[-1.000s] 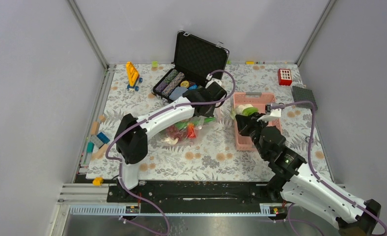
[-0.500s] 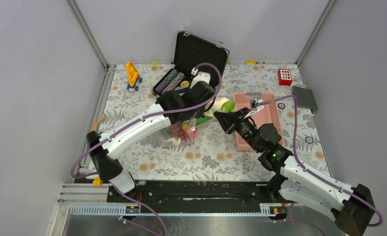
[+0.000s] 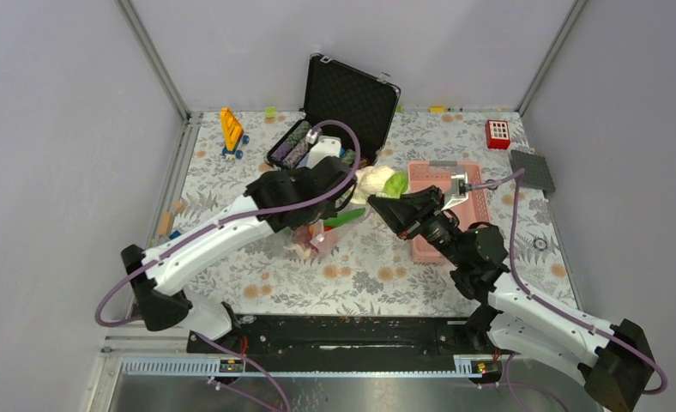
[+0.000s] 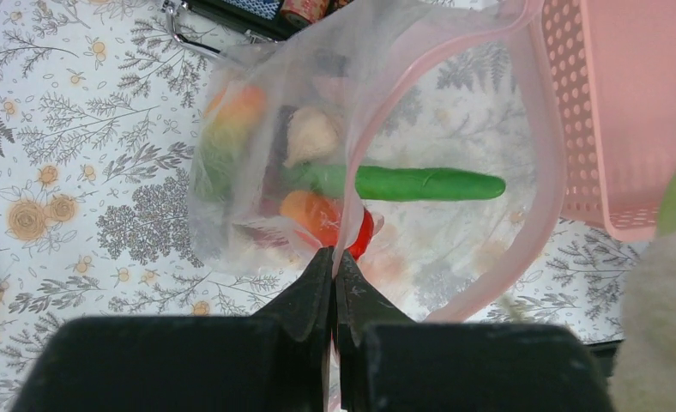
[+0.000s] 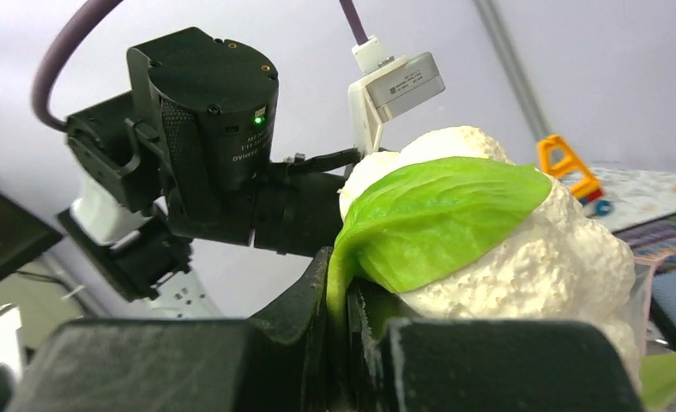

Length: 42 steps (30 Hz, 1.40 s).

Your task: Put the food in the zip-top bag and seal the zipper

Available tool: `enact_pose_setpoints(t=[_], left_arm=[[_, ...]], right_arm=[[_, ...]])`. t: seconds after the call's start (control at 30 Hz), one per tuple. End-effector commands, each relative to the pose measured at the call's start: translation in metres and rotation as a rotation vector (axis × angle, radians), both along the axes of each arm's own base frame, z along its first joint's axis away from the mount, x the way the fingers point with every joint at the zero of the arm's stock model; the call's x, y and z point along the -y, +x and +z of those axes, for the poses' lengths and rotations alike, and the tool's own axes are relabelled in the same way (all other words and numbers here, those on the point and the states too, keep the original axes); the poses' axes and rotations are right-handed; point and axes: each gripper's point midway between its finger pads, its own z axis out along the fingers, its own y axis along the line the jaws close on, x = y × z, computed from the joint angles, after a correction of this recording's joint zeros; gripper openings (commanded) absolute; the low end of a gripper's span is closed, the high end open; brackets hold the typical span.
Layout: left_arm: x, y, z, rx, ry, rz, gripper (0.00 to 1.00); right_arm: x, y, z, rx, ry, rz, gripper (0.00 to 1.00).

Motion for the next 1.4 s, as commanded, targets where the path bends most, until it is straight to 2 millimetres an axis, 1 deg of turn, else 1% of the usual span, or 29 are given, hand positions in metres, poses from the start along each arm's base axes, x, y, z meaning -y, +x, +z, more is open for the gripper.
enact_pose_setpoints(t=[0.0,0.03,0.07,0.23,0.33,0.43,0.5,0.53,0.6,0.7,0.83,0.93,1.0,1.03,1.13,1.2,1.27,1.37], left_arm=[[-0.008,-0.003,0.032,0.083,-0.129,0.027,0.0],[-0.009,-0.004,0.031,0.081,-0.137,0.024,0.0],[-0.008,-0.006,0.031,0.078,-0.148,0.018,0.0],[-0.01,-0.011,0.026,0.08,-0.188,0.013,0.0],[-0.015,-0.012,0.026,0.089,-0.196,0.027,0.0],[-0.018,-0.013,0.03,0.104,-0.22,0.032,0.0],[-0.018,-0.014,0.033,0.113,-0.239,0.031,0.0],[-0.018,-0.014,0.034,0.113,-0.244,0.028,0.0],[-0.018,-0.015,0.035,0.115,-0.254,0.026,0.0],[-0.018,-0.016,0.036,0.114,-0.26,0.026,0.0],[-0.013,-0.018,0.04,0.108,-0.285,0.0,0.0],[-0.011,-0.02,0.042,0.104,-0.293,-0.014,0.0],[-0.011,-0.02,0.044,0.106,-0.298,-0.019,0.0],[-0.012,-0.02,0.045,0.108,-0.299,-0.017,0.0],[-0.013,-0.02,0.048,0.118,-0.3,-0.018,0.0],[-0.011,-0.02,0.05,0.119,-0.298,-0.032,0.0],[-0.005,-0.02,0.052,0.118,-0.305,-0.058,0.0],[0.005,-0.022,0.055,0.112,-0.329,-0.109,0.0]], right_arm=[[-0.005,-0.035,0.038,0.111,0.164,0.202,0.0],[-0.005,-0.042,0.044,0.135,0.192,0.241,0.0],[-0.01,-0.042,0.044,0.125,0.202,0.274,0.0],[-0.023,-0.05,0.054,0.113,0.258,0.425,0.0],[-0.025,-0.049,0.057,0.103,0.266,0.438,0.0],[-0.026,-0.047,0.051,0.075,0.263,0.445,0.0],[-0.031,-0.043,0.04,0.038,0.247,0.449,0.0],[-0.035,-0.037,0.032,0.001,0.244,0.445,0.0],[-0.045,-0.027,0.016,-0.062,0.225,0.448,0.0],[-0.06,-0.019,-0.007,-0.11,0.167,0.47,0.0],[-0.073,0.004,-0.042,-0.197,0.104,0.404,0.0],[-0.083,0.025,-0.074,-0.269,-0.012,0.316,0.0],[-0.084,0.039,-0.096,-0.301,-0.111,0.233,0.0],[-0.081,0.044,-0.104,-0.31,-0.145,0.189,0.0],[-0.076,0.056,-0.117,-0.308,-0.283,0.082,0.0],[-0.081,0.051,-0.122,-0.293,-0.393,0.058,0.0],[-0.091,0.043,-0.123,-0.262,-0.464,0.077,0.0],[-0.102,0.038,-0.126,-0.301,-0.532,0.109,0.0]])
